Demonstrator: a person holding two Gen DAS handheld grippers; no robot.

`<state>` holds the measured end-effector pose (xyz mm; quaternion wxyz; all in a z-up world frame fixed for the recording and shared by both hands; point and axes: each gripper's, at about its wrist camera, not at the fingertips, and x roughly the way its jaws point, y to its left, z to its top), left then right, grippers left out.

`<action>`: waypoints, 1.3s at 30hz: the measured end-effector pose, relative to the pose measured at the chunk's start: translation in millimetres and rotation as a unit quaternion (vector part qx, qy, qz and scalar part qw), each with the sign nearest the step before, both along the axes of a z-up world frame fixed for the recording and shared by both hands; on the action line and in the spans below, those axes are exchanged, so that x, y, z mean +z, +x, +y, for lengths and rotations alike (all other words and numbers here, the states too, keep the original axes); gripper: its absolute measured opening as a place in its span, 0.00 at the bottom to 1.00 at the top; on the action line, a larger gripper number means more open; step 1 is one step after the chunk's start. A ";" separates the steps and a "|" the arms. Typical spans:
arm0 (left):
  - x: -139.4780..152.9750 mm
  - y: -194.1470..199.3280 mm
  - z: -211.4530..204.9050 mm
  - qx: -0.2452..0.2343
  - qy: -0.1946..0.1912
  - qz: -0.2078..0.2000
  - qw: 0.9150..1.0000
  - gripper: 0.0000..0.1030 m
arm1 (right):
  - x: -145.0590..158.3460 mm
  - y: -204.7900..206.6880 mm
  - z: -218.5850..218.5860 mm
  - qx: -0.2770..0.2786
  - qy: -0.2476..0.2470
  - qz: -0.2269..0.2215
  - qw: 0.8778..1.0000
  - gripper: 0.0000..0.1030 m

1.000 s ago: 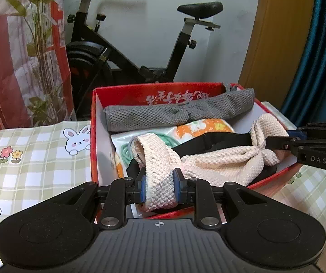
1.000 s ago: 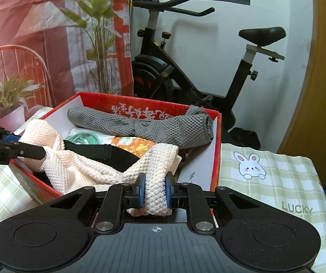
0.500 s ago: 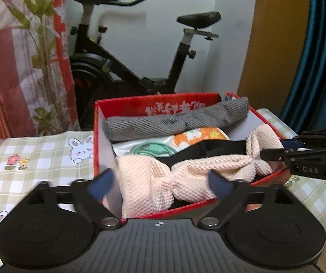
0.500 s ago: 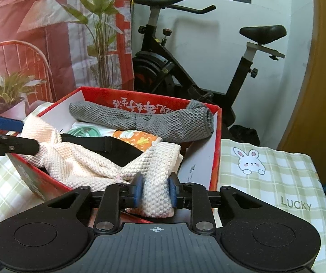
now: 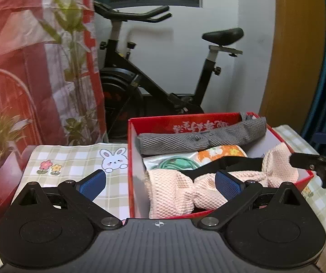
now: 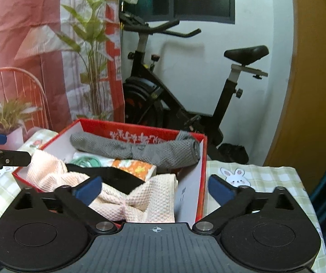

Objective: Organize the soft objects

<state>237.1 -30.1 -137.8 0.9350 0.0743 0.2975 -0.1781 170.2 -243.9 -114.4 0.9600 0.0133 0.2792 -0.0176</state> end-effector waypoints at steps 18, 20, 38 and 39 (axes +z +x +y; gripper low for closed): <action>58.6 -61.2 17.9 0.004 -0.020 -0.086 0.996 1.00 | 57.2 -52.6 17.5 -0.030 0.017 -0.049 0.998 1.00; 67.6 -69.5 20.8 0.006 -0.023 -0.094 0.995 1.00 | 65.2 -58.7 21.0 -0.031 0.016 -0.053 0.998 1.00; 145.2 -135.6 38.4 0.030 -0.047 -0.141 0.988 1.00 | 149.9 -122.8 58.0 -0.044 -0.004 -0.100 0.994 1.00; 150.0 -139.0 38.9 0.030 -0.047 -0.147 0.988 1.00 | 155.5 -127.1 58.7 -0.045 -0.002 -0.107 0.993 1.00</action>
